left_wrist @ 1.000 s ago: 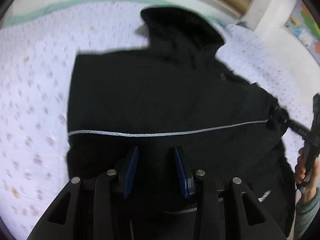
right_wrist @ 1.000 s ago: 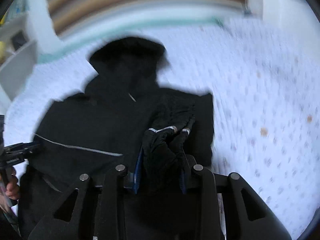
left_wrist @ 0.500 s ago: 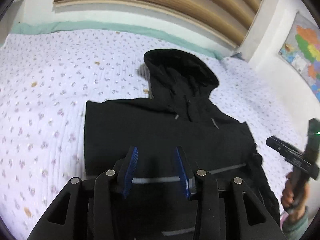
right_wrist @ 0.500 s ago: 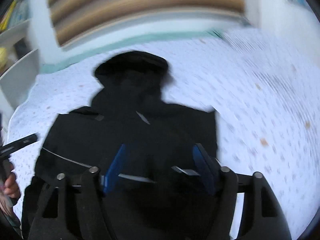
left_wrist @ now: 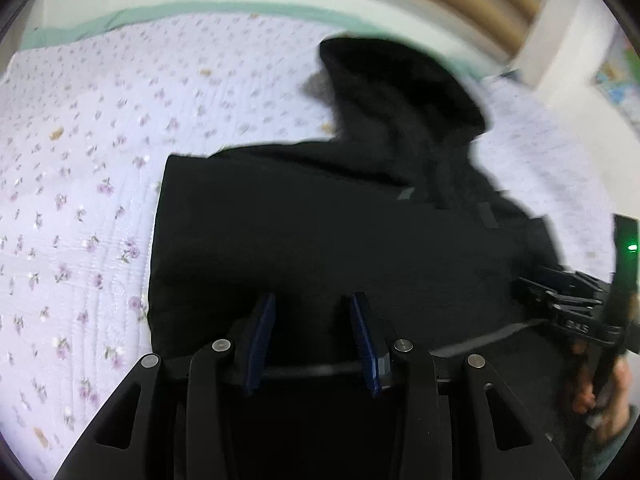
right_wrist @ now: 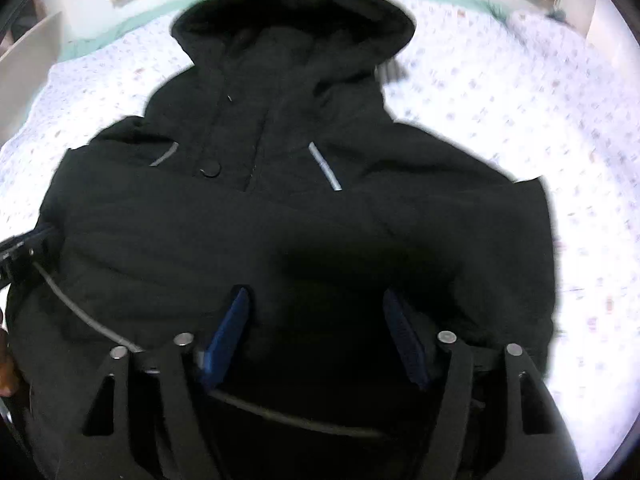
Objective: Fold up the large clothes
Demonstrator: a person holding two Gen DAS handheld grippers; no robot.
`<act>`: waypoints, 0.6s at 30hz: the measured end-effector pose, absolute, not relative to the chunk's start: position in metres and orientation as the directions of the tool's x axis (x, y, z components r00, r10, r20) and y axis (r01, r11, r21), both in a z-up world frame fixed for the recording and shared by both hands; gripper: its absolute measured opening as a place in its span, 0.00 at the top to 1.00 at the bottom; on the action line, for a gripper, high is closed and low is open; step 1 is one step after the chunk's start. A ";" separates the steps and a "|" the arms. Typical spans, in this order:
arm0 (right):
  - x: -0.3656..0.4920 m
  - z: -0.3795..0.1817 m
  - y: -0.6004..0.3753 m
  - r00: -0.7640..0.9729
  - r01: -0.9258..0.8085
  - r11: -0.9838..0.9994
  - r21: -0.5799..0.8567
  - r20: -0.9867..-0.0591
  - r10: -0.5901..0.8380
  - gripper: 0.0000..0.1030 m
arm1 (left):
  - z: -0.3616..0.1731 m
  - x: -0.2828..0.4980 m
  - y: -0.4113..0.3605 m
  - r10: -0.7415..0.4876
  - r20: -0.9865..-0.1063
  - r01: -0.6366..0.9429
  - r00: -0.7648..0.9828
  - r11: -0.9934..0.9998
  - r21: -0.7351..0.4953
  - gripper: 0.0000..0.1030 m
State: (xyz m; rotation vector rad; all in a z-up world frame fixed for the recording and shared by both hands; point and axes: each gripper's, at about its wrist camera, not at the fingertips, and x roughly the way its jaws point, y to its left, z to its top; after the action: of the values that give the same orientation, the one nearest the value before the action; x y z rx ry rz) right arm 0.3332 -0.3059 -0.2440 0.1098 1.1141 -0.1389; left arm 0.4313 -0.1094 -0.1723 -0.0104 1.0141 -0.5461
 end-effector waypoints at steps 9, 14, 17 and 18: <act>0.241 -0.218 -0.333 0.491 0.162 0.986 -0.044 -0.863 -0.119 0.49 | -0.172 0.395 -0.082 -0.385 -0.827 0.419 0.411 0.885 -0.204 0.62; 0.246 -0.265 -0.341 0.459 0.196 0.980 -0.043 -0.879 -0.130 0.47 | -0.205 0.405 -0.078 -0.376 -0.849 0.373 0.371 0.898 -0.234 0.63; 0.246 -0.262 -0.337 0.449 0.207 0.976 -0.070 -0.879 -0.158 0.46 | -0.191 0.393 -0.085 -0.323 -0.852 0.393 0.411 0.907 -0.154 0.63; 0.246 -0.260 -0.340 0.439 0.206 0.977 -0.060 -0.886 -0.147 0.46 | -0.186 0.390 -0.086 -0.322 -0.851 0.405 0.415 0.903 -0.145 0.63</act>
State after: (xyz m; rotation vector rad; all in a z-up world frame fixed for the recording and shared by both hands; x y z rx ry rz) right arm 0.2462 -0.3398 -0.2596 0.0600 1.0944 -0.2197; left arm 0.3899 -0.0864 -0.1861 0.0880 1.0474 -0.4576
